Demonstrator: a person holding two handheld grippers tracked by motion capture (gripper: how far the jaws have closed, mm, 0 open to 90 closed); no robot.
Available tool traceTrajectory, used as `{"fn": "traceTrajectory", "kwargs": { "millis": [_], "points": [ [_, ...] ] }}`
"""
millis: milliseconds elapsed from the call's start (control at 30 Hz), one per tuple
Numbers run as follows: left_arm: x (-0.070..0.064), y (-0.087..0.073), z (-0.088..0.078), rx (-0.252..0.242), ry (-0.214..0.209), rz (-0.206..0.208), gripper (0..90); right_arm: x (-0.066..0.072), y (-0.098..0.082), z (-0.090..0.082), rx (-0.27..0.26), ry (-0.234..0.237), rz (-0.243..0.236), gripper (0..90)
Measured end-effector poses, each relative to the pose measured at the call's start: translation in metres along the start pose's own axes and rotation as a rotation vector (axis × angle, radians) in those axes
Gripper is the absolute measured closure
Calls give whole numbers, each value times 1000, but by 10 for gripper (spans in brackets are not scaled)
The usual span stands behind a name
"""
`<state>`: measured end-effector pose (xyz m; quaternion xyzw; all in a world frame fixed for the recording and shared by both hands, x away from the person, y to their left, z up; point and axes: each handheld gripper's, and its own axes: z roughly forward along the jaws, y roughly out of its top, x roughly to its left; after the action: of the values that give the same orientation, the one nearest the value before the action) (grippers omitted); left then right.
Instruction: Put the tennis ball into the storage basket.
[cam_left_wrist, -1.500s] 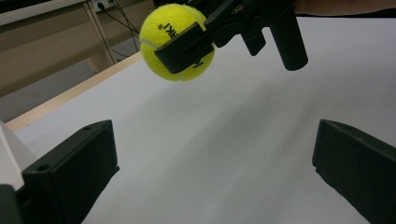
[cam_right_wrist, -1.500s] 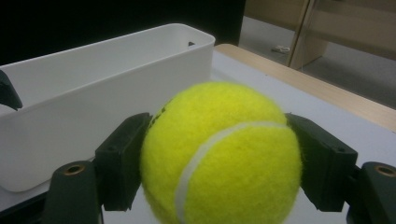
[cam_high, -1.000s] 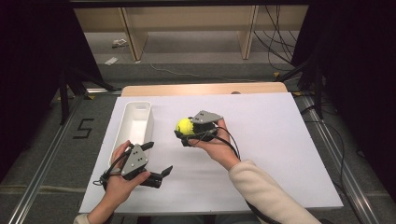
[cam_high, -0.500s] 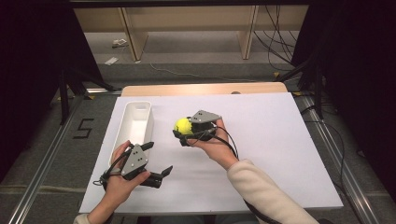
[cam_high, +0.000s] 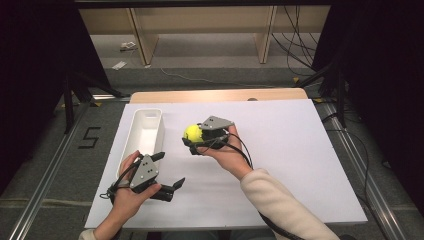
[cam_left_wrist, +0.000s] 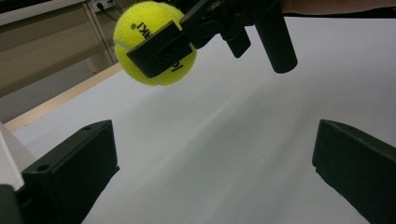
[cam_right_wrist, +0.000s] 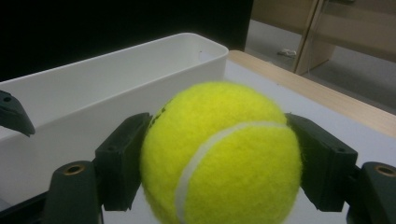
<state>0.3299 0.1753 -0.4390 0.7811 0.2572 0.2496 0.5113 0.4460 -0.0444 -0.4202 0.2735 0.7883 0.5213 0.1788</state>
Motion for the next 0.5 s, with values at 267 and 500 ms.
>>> {"fn": "traceTrajectory", "kwargs": {
  "millis": [267, 500],
  "points": [
    [0, 0, 0, 2, -1, 2, 0, 3, 5, 4, -3, 3, -3, 270],
    [0, 0, 0, 0, -1, 2, 0, 4, 7, 6, -2, 5, -2, 270]
  ]
}}
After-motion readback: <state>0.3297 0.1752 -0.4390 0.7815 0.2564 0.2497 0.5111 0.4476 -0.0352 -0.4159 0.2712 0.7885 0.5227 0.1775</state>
